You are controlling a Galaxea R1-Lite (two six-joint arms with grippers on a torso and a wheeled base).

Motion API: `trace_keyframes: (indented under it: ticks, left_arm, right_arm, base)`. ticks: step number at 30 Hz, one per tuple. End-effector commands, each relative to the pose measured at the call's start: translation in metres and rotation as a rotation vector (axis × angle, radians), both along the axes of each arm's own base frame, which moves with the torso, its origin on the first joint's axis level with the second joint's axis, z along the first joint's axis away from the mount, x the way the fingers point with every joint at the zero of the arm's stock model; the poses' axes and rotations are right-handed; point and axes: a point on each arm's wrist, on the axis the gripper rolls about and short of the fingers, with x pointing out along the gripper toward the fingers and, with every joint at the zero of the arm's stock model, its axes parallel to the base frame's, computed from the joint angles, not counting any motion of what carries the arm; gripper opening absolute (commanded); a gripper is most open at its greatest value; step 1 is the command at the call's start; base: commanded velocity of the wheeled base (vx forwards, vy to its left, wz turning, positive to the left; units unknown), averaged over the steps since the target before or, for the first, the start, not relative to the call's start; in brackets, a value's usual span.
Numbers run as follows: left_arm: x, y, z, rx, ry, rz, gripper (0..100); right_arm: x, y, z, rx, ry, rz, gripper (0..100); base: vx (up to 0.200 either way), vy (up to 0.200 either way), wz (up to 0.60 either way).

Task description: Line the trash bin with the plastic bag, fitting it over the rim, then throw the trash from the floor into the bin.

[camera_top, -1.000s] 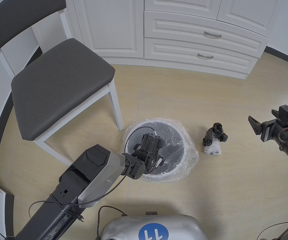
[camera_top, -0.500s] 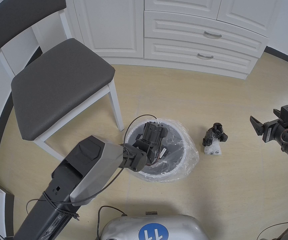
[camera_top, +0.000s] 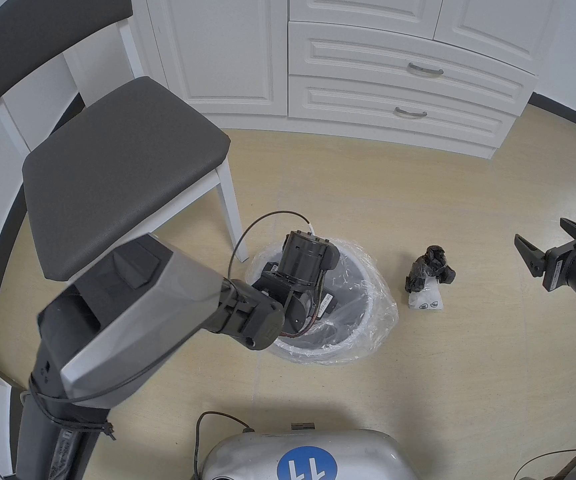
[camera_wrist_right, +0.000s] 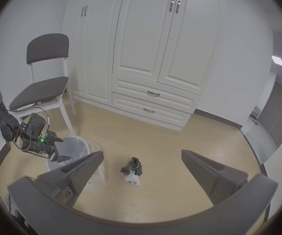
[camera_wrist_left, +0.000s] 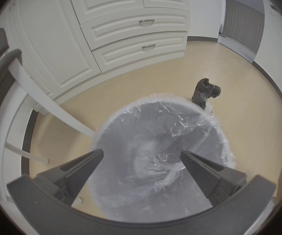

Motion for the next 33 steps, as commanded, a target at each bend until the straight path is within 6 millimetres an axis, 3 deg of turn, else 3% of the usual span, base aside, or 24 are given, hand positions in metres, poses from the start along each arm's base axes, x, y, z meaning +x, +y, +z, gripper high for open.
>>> trace_keyframes:
  ticks: [1, 2, 6, 19, 28, 33]
  left_arm:
    - [-0.04, 0.026, 0.051, -0.07, -0.065, 0.011, 100]
    - [-0.041, 0.027, 0.05, -0.069, -0.064, 0.011, 100]
    - [-0.066, 0.072, 0.04, -0.083, -0.071, 0.051, 100]
    - [-0.088, 0.153, -0.005, -0.109, -0.094, 0.169, 100]
    - [-0.074, 0.169, -0.044, -0.09, -0.054, 0.212, 100]
    - [-0.049, 0.171, -0.077, -0.083, -0.025, 0.217, 100]
  right_arm:
    - [-0.022, -0.002, 0.013, -0.001, -0.045, 0.032, 100]
    - [-0.022, -0.002, 0.013, -0.001, -0.045, 0.032, 100]
    - [-0.021, 0.0, 0.009, -0.011, -0.027, 0.045, 100]
    - [-0.011, 0.001, -0.001, -0.035, 0.028, 0.046, 100]
    - [-0.009, 0.002, -0.005, -0.04, 0.046, 0.045, 100]
    - [-0.006, 0.002, -0.008, -0.044, 0.066, 0.042, 100]
  base:
    - [0.0, 0.0, 0.0]
    - [0.0, 0.0, 0.0]
    - [0.0, 0.0, 0.0]
    - [0.0, 0.0, 0.0]
    - [0.0, 0.0, 0.0]
    - [0.0, 0.0, 0.0]
